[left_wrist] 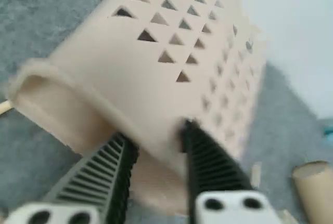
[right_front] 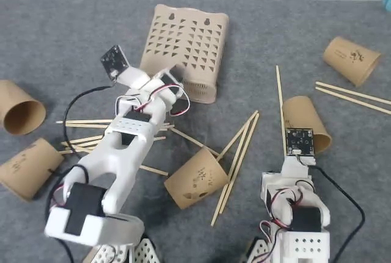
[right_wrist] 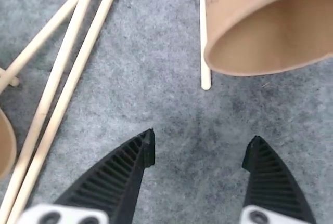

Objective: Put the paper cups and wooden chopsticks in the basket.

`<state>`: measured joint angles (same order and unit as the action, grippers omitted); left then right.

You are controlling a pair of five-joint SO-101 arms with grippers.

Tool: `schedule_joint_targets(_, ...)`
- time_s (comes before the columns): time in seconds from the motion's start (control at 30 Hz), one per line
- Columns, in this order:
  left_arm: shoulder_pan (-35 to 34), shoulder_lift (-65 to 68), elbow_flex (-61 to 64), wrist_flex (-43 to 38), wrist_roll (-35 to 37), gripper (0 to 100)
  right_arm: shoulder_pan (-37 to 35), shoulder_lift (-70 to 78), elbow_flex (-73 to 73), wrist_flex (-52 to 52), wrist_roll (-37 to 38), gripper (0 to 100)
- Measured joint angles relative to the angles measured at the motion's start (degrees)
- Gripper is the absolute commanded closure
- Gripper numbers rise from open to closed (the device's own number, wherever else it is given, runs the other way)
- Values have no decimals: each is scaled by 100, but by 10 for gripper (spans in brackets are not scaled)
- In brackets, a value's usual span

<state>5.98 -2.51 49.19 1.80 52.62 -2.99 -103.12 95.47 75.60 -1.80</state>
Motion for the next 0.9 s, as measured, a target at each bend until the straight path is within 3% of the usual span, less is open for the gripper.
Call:
schedule_joint_targets(0.07, 53, -26, -123, -70, -44, 991, 0, 0, 0, 0, 0, 727)
schedule_joint_targets(0.37, 791, -413, 114, -88, -1644, 991, 0, 0, 0, 0, 0, 728)
schedule_joint_targets(0.57, 1380, -1363, 1055, -97, -3112, 991, 0, 0, 0, 0, 0, 728)
schedule_joint_targets(0.7, 1345, -2338, 1987, -9, -4114, 991, 0, 0, 0, 0, 0, 728)
schedule_joint_targets(0.9, 774, -3815, 2884, 132, -5626, 989, 0, 0, 0, 0, 0, 727)
